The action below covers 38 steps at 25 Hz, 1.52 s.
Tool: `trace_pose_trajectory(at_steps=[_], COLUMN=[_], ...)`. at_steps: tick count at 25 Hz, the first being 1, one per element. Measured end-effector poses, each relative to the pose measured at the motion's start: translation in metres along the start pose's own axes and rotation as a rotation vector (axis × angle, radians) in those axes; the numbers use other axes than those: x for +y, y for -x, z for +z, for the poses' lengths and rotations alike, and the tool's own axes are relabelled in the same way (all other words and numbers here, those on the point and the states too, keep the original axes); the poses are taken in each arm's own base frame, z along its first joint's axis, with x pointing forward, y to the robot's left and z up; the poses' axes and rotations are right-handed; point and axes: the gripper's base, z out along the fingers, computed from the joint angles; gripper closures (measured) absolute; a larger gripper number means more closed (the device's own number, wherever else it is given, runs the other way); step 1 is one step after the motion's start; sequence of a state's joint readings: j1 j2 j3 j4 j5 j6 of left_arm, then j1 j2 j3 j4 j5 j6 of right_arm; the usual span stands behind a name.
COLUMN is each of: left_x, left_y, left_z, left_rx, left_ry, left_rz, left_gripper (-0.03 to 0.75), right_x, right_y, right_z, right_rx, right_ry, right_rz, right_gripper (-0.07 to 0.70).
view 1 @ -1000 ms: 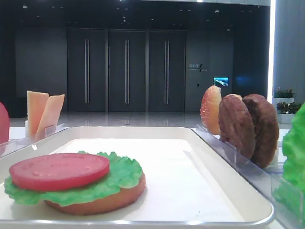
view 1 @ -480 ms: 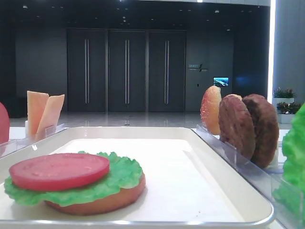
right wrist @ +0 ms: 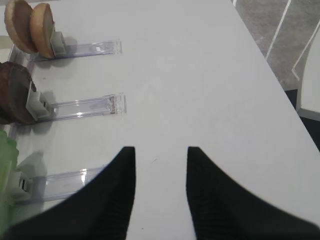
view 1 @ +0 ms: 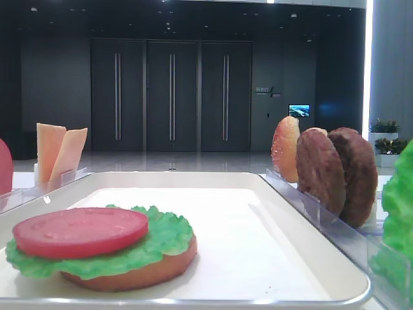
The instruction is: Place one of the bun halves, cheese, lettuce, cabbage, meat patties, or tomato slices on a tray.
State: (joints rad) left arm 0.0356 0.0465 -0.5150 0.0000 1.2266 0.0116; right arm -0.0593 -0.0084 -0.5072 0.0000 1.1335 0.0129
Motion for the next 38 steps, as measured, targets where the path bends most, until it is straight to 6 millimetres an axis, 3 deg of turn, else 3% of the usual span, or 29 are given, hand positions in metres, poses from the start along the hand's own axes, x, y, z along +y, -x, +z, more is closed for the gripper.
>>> trace_pose_trajectory(at_steps=[10,17,38], left_x=[-0.0006,-0.0006,-0.0006], left_y=[-0.0052,-0.0033,-0.0021], left_z=[-0.0068,0.0023,0.0028], left_rx=[-0.075,-0.119,-0.135], left_ry=[-0.005,-0.005,-0.005], left_rz=[-0.001,-0.002,-0.001], left_gripper=[0.377,0.377,0.408], right_x=[0.0,0.0,0.0], right_y=[0.0,0.0,0.0], right_z=[0.0,0.0,0.0], right_rx=[0.0,0.0,0.0], right_ry=[0.0,0.0,0.0], right_rz=[0.0,0.0,0.0], right_gripper=[0.388,0.388,0.388])
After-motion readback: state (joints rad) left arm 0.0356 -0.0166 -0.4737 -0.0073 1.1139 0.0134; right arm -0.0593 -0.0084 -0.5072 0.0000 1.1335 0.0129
